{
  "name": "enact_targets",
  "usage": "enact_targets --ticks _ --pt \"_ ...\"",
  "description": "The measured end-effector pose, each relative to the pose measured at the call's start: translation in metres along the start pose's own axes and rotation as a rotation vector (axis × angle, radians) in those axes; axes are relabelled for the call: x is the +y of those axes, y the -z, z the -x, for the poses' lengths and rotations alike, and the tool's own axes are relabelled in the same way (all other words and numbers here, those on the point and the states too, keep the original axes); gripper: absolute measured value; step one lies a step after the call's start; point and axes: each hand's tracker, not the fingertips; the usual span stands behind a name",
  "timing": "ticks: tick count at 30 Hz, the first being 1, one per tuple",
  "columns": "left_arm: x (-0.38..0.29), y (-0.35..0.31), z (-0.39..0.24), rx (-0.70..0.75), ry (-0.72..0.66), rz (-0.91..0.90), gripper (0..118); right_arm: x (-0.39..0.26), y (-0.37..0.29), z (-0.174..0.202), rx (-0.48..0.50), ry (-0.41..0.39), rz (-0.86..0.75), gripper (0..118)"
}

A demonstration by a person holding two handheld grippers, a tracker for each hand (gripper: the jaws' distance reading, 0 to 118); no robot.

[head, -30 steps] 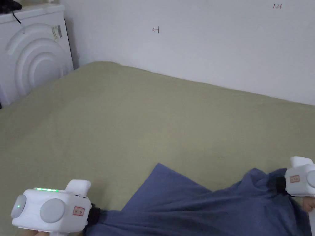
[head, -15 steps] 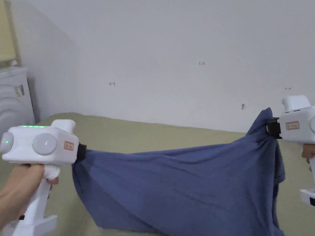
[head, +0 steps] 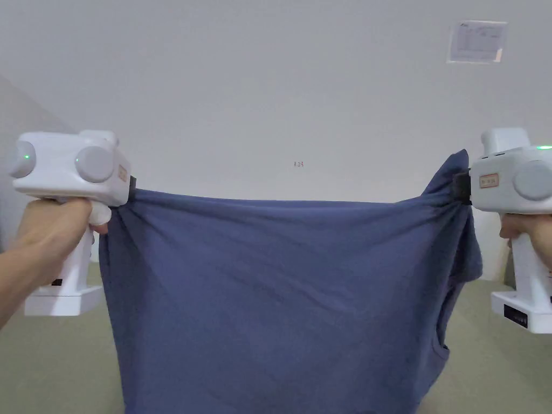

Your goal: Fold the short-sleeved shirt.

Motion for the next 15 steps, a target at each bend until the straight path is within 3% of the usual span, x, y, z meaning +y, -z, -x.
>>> enact_targets --ticks 10,15 --pt "0.063 0.04 -0.007 0.08 0.038 -0.04 2 0.058 0.081 0.014 -0.02 -0.027 -0.024 6" --pt "0.097 0.068 -0.019 0.099 0.065 -0.073 2 0.099 0.123 0.012 -0.033 0.015 -0.053 6"
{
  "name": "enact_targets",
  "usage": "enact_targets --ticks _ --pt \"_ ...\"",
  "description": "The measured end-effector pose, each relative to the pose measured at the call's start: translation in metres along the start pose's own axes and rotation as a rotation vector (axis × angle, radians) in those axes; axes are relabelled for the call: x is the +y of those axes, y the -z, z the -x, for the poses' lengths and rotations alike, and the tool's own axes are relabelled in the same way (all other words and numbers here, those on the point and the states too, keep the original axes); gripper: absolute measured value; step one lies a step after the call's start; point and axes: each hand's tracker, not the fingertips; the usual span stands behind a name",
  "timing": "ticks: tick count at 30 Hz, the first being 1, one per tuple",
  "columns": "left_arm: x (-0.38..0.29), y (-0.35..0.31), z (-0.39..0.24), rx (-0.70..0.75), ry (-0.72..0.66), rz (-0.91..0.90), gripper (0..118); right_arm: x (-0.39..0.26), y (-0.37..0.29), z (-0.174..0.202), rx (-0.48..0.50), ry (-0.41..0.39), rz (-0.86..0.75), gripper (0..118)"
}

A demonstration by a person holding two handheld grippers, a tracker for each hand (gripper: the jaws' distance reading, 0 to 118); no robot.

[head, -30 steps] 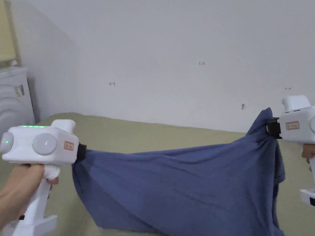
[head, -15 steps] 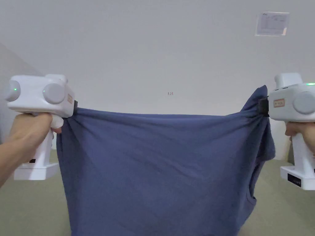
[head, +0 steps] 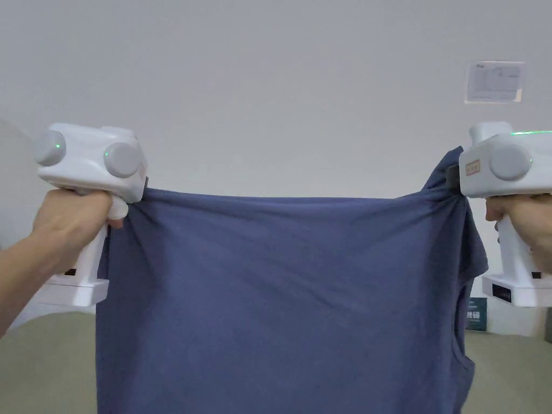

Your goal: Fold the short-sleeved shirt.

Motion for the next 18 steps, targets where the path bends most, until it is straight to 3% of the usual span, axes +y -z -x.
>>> enact_targets --ticks 11,18 --pt "0.041 0.101 -0.034 0.016 -0.005 -0.03 2 0.035 0.096 0.012 -0.067 -0.054 -0.025 6" --pt "0.012 0.167 -0.051 0.025 -0.016 0.007 2 -0.005 0.145 0.024 -0.073 -0.039 0.022 6"
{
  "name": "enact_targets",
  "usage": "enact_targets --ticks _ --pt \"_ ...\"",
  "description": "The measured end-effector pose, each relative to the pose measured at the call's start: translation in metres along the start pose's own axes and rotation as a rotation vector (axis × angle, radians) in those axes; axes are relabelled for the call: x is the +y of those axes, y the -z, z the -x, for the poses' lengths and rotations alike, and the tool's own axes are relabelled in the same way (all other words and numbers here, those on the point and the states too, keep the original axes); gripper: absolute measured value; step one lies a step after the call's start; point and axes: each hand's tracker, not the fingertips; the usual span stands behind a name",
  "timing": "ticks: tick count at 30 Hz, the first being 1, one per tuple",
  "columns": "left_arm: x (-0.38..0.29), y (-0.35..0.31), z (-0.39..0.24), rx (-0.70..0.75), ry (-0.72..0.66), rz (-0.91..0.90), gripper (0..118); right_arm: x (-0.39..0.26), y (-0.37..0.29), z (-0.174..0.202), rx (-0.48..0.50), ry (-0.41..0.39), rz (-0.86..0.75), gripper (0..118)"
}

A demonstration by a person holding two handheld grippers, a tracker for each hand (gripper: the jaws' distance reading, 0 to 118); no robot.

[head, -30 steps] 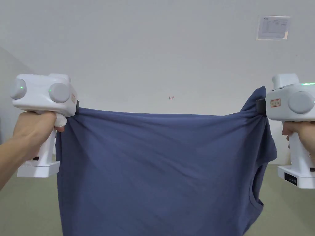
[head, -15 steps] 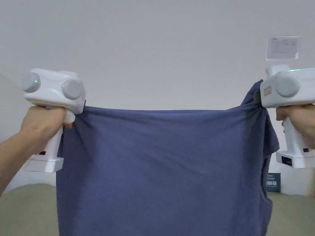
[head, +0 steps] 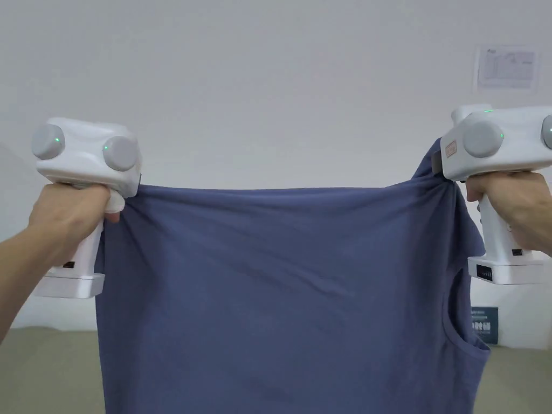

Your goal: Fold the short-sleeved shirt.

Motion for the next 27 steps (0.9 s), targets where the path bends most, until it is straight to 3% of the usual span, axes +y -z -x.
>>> enact_targets --ticks 5,12,19,27 --pt "-0.069 0.036 -0.014 -0.027 0.019 0.09 2 -0.079 0.02 0.008 0.015 -0.01 0.102 6" --pt "-0.214 0.064 -0.025 -0.076 0.056 0.257 2 -0.23 0.02 0.017 0.059 -0.04 0.271 6" --pt "-0.327 0.02 -0.01 -0.119 0.127 0.355 2 -0.336 -0.042 0.011 0.129 0.029 0.376 6" --pt "-0.375 -0.074 0.031 -0.198 0.099 0.403 2 -0.386 -0.156 -0.019 0.187 0.077 0.415 6"
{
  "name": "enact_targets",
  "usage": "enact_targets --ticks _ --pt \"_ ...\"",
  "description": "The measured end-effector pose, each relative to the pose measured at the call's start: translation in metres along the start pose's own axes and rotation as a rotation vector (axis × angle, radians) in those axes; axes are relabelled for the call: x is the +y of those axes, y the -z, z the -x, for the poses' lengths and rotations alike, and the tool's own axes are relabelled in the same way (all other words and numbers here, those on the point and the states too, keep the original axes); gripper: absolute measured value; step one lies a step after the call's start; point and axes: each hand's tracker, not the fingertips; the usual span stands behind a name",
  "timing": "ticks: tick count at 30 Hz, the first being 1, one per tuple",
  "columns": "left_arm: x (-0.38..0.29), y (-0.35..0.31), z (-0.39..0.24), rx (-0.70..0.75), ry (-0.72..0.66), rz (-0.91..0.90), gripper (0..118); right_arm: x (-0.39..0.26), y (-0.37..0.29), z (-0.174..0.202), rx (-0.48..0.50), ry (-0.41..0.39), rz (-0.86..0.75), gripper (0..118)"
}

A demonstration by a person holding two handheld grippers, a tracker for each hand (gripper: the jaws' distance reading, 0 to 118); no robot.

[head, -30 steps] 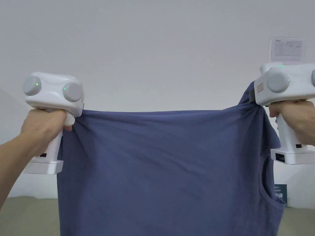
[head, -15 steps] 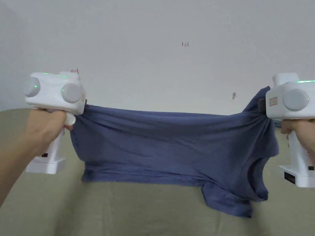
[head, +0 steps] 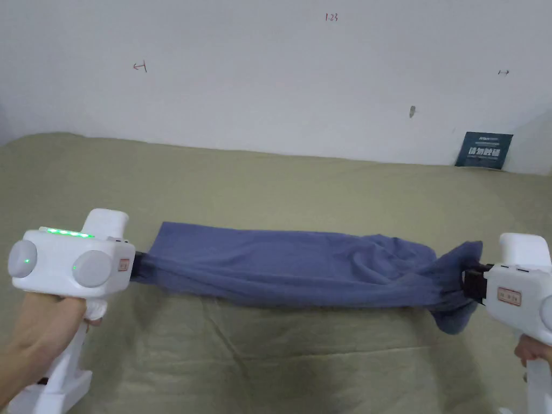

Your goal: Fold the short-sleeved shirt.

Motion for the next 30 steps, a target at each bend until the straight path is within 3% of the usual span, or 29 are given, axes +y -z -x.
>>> enact_targets --ticks 2,15,30 --pt "-0.023 -0.022 0.003 -0.008 0.012 0.012 2 -0.021 -0.025 -0.006 0.016 0.026 0.009 6" --pt "-0.163 -0.126 0.019 -0.059 -0.032 0.056 2 -0.161 -0.149 -0.012 0.051 -0.022 0.075 6" --pt "-0.219 -0.133 0.025 -0.085 -0.094 0.132 2 -0.21 -0.148 -0.014 0.056 -0.034 0.195 6"
